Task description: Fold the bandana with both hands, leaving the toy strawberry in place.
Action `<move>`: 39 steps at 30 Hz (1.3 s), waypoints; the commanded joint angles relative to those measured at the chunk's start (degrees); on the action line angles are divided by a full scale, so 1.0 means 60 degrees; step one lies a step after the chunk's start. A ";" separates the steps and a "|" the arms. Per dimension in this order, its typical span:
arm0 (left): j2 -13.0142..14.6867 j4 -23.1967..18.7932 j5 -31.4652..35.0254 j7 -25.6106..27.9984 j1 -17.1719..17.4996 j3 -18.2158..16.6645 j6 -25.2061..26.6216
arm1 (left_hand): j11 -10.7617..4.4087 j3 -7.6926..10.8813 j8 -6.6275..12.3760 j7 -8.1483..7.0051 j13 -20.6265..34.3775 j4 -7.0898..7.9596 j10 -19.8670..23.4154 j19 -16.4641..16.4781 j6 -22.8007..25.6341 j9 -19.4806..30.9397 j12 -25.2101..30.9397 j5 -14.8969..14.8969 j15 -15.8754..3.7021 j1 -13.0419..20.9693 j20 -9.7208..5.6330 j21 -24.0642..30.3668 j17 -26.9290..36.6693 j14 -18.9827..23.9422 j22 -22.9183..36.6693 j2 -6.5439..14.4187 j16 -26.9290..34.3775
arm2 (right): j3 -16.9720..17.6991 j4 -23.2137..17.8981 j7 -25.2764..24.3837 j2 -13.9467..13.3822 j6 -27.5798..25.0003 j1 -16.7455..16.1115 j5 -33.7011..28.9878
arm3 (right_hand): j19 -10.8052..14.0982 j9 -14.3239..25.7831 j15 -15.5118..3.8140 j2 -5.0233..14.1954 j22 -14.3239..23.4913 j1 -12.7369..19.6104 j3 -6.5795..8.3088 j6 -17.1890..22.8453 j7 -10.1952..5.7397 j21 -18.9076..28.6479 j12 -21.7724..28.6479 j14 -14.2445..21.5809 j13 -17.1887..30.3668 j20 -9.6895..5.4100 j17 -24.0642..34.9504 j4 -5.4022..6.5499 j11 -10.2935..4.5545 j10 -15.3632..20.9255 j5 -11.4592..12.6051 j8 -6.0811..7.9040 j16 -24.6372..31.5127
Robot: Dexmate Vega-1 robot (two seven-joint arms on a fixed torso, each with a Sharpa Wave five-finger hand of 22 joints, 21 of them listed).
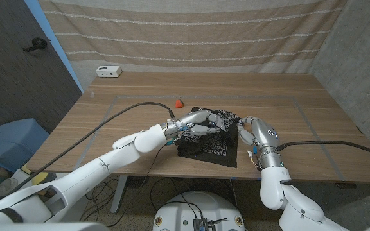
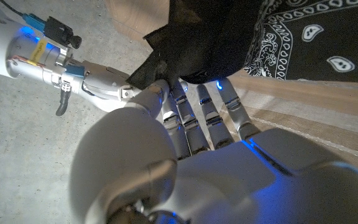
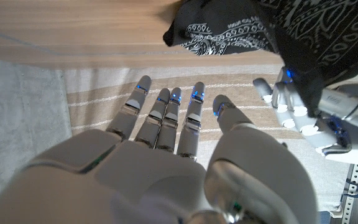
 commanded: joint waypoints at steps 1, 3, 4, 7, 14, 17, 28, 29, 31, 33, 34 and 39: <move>-0.0661 0.1055 -0.2060 -0.2344 -0.0654 0.0548 -0.0074 | 0.0127 -0.0005 -0.0063 0.0124 0.0020 -0.0071 0.0010 -0.0089 0.0024 0.0022 -0.0029 0.0046 -0.0801 0.0102 0.0052 0.0039 0.0071 -0.0054 0.0049 0.0073 0.0073 | 0.0343 0.0121 -0.0657 0.0129 -0.0056 -0.0156 -0.0537 | -0.0096 0.0032 -0.0320 0.0209 0.0027 -0.0022 0.0150 -0.0075 0.0015 -0.0045 0.0023 -0.0088 0.0050 -0.0021 0.0048 0.0073 -0.0085 -0.0089 0.0078 0.0041 -0.0054; -0.0769 0.1239 -0.2415 -0.2772 -0.0779 0.0647 -0.0027 | 0.0142 -0.0011 -0.0079 0.0145 0.0023 -0.0071 -0.0017 -0.0094 0.0018 0.0023 -0.0043 0.0044 -0.0796 0.0106 0.0050 0.0039 0.0090 -0.0064 0.0050 0.0083 0.0086 | 0.0365 0.0203 -0.0752 0.0173 -0.0004 -0.0134 -0.0615 | -0.0097 0.0032 -0.0349 0.0252 0.0027 -0.0072 0.0153 -0.0081 -0.0002 -0.0044 0.0027 -0.0113 0.0049 -0.0034 0.0074 0.0119 -0.0144 -0.0130 0.0068 0.0052 -0.0040; -0.0823 0.1305 -0.2627 -0.2989 -0.0823 0.0692 0.0057 | 0.0133 -0.0014 -0.0088 0.0157 0.0024 -0.0076 -0.0018 -0.0101 0.0014 0.0023 -0.0046 0.0043 -0.0786 0.0109 0.0053 0.0039 0.0097 -0.0063 0.0050 0.0080 0.0093 | 0.0384 0.0237 -0.0794 0.0216 0.0010 -0.0122 -0.0637 | -0.0100 0.0033 -0.0365 0.0289 0.0028 -0.0092 0.0157 -0.0094 -0.0010 -0.0044 0.0030 -0.0131 0.0049 -0.0055 0.0092 0.0146 -0.0151 -0.0146 0.0065 0.0053 -0.0033; -0.1044 0.1628 -0.3166 -0.3667 -0.1034 0.0855 0.0193 | 0.0143 -0.0008 -0.0120 0.0157 0.0029 -0.0065 -0.0054 -0.0107 -0.0019 0.0024 -0.0065 0.0043 -0.0764 0.0103 0.0063 0.0041 0.0114 -0.0068 0.0051 0.0096 0.0104 | 0.0412 0.0278 -0.0755 0.0235 0.0046 -0.0063 -0.0696 | -0.0093 0.0035 -0.0386 0.0350 0.0030 -0.0159 0.0148 -0.0110 -0.0057 -0.0037 0.0045 -0.0143 0.0050 -0.0088 0.0137 0.0227 -0.0194 -0.0163 0.0052 0.0061 0.0001; -0.1702 0.2547 -0.4357 -0.5278 -0.1557 0.1219 0.0653 | 0.0185 -0.0001 -0.0199 0.0162 0.0040 -0.0039 -0.0117 -0.0173 -0.0128 0.0025 -0.0103 0.0037 -0.0707 0.0090 0.0100 0.0034 0.0162 -0.0130 0.0054 0.0124 0.0116 | 0.0440 0.0320 -0.0606 0.0252 0.0068 0.0025 -0.0818 | -0.0071 0.0038 -0.0412 0.0368 0.0033 -0.0256 0.0112 -0.0140 -0.0083 -0.0023 0.0067 -0.0150 0.0051 -0.0108 0.0196 0.0321 -0.0188 -0.0178 0.0031 0.0068 0.0049; -0.1961 0.2880 -0.4716 -0.5793 -0.1711 0.1316 0.0872 | 0.0252 0.0007 -0.0226 0.0188 0.0046 -0.0033 -0.0186 -0.0229 -0.0162 0.0025 -0.0138 0.0033 -0.0672 0.0085 0.0115 0.0027 0.0179 -0.0180 0.0057 0.0128 0.0110 | 0.0490 0.0320 -0.0557 0.0274 0.0069 0.0012 -0.0811 | -0.0064 0.0040 -0.0422 0.0359 0.0034 -0.0301 0.0087 -0.0172 -0.0091 -0.0018 0.0084 -0.0156 0.0052 -0.0110 0.0226 0.0357 -0.0181 -0.0168 0.0019 0.0066 0.0073; -0.2889 0.4182 -0.5421 -0.7524 -0.2432 0.1689 0.1742 | 0.0401 0.0054 -0.0386 0.0158 0.0075 0.0061 -0.0321 -0.0407 -0.0573 0.0017 -0.0227 0.0009 -0.0499 0.0006 0.0238 0.0027 0.0270 -0.0324 0.0074 0.0165 0.0115 | 0.0612 0.0403 -0.0538 0.0312 0.0220 -0.0046 -0.0811 | -0.0040 0.0042 -0.0415 0.0343 0.0036 -0.0350 0.0049 -0.0186 -0.0085 -0.0004 0.0111 -0.0136 0.0052 -0.0115 0.0285 0.0382 -0.0200 -0.0162 0.0007 0.0084 0.0138; -0.2940 0.4260 -0.5401 -0.7586 -0.2473 0.1715 0.1778 | 0.0428 0.0064 -0.0427 0.0028 0.0083 0.0073 -0.0410 -0.0451 -0.0732 0.0010 -0.0271 0.0003 -0.0471 -0.0014 0.0270 0.0031 0.0292 -0.0346 0.0079 0.0152 0.0120 | 0.0629 0.0399 -0.0518 0.0301 0.0234 -0.0057 -0.0800 | -0.0036 0.0043 -0.0416 0.0342 0.0036 -0.0351 0.0048 -0.0185 -0.0090 -0.0002 0.0113 -0.0134 0.0052 -0.0111 0.0289 0.0381 -0.0201 -0.0161 0.0007 0.0085 0.0142; -0.3090 0.4497 -0.5375 -0.7899 -0.2655 0.1835 0.1938 | 0.0426 0.0061 -0.0447 -0.0023 0.0101 0.0115 -0.0529 -0.0502 -0.0934 0.0002 -0.0334 -0.0017 -0.0327 -0.0078 0.0310 0.0046 0.0329 -0.0463 0.0088 0.0138 0.0099 | 0.0664 0.0417 -0.0526 0.0291 0.0307 -0.0074 -0.0777 | -0.0029 0.0043 -0.0414 0.0337 0.0037 -0.0357 0.0041 -0.0187 -0.0093 0.0002 0.0127 -0.0127 0.0052 -0.0109 0.0298 0.0382 -0.0167 -0.0136 0.0005 0.0088 0.0155; -0.3246 0.4744 -0.5390 -0.8206 -0.2798 0.1926 0.2059 | 0.0495 0.0053 -0.0432 -0.0030 0.0120 0.0125 -0.0666 -0.0632 -0.1043 -0.0005 -0.0402 -0.0039 -0.0228 -0.0116 0.0371 0.0046 0.0367 -0.0629 0.0098 0.0130 0.0065 | 0.0672 0.0433 -0.0493 0.0283 0.0334 -0.0063 -0.0776 | -0.0024 0.0043 -0.0416 0.0331 0.0037 -0.0363 0.0033 -0.0194 -0.0098 0.0005 0.0137 -0.0098 0.0052 -0.0111 0.0309 0.0381 -0.0200 -0.0117 0.0004 0.0089 0.0177; -0.3349 0.4934 -0.5397 -0.8477 -0.2922 0.2005 0.2120 | 0.0586 0.0030 -0.0440 -0.0036 0.0136 0.0164 -0.0792 -0.0734 -0.1186 -0.0011 -0.0460 -0.0059 -0.0152 -0.0185 0.0391 0.0045 0.0401 -0.0734 0.0103 0.0110 0.0048 | 0.0684 0.0450 -0.0495 0.0263 0.0402 -0.0063 -0.0764 | -0.0019 0.0043 -0.0415 0.0326 0.0037 -0.0367 0.0029 -0.0204 -0.0094 0.0007 0.0138 -0.0099 0.0052 -0.0113 0.0312 0.0381 -0.0196 -0.0118 0.0003 0.0087 0.0179; -0.4138 0.6465 -0.5618 -1.0412 -0.3693 0.2383 0.2514 | 0.1496 -0.1461 -0.0490 0.0782 0.0324 0.0923 -0.2610 -0.2562 -0.4604 -0.0049 -0.1172 -0.0223 0.0920 -0.2644 0.0668 0.0196 0.0509 -0.2302 0.0467 -0.0656 -0.0663 | 0.0711 0.0504 -0.0447 0.0237 0.0518 -0.0028 -0.0762 | -0.0010 0.0044 -0.0414 0.0273 0.0038 -0.0407 -0.0016 -0.0236 -0.0109 0.0013 0.0153 -0.0088 0.0052 -0.0109 0.0333 0.0381 -0.0156 -0.0096 -0.0004 0.0085 0.0205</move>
